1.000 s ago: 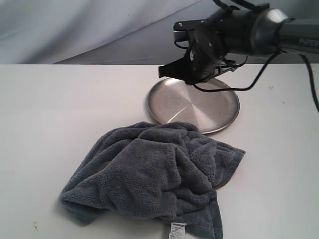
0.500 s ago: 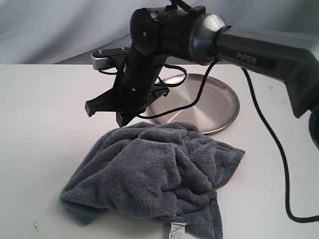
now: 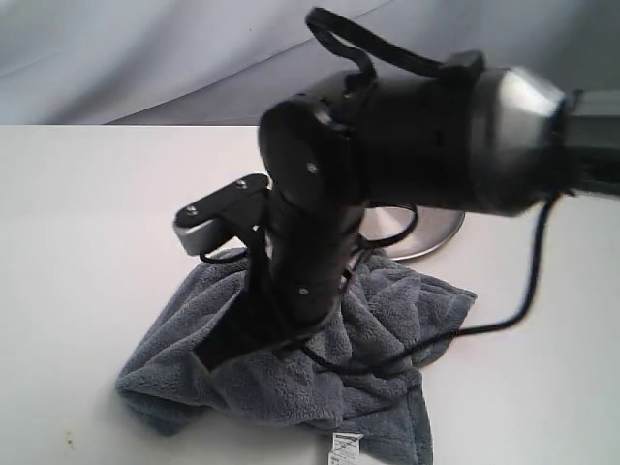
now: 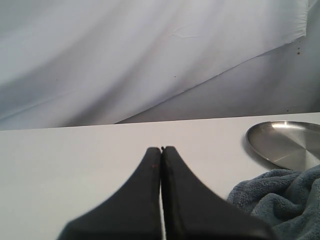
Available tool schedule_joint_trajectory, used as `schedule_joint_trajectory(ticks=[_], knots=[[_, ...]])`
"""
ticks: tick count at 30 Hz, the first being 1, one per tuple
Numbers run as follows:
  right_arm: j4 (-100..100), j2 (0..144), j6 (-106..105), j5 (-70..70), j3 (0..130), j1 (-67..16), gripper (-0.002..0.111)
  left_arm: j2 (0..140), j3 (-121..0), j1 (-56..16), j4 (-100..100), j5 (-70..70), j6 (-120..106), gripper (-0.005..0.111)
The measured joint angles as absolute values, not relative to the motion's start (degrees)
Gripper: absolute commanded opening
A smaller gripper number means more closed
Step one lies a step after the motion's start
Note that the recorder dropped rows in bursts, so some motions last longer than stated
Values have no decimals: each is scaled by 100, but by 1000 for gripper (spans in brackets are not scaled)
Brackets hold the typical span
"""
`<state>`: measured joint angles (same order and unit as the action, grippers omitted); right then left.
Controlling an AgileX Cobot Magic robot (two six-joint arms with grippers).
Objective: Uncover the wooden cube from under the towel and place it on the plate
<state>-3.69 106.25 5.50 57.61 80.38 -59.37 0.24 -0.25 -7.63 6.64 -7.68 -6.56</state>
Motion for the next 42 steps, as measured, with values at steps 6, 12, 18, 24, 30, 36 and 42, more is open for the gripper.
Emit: schedule_joint_trajectory(ticks=[6,12,18,24,30,36,42], knots=[[729,9277,1681,5059,5917,-5937,0,24,-25,-763,664,-768,-656,0],[1753,8746,2665,4816,4992,-5455,0,24,-25,-763,664,-768,-656,0],[1857,8733,2707,4323,4888,-4419,0,24,-25,-763,664,-768,-656,0],[1868,8733,2719,3741,4888,-3760,0,24,-25,-763,664,-768,-656,0],[1868,8997,2719,3505,5186,-3278,0,24,-25,-763,664,-768,-656,0],[1814,9670,2719,3494,5928,-3187,0,24,-25,-763,664,-768,-656,0],[1578,10552,2654,3677,6941,-3187,0,24,-25,-763,664,-768,-656,0]])
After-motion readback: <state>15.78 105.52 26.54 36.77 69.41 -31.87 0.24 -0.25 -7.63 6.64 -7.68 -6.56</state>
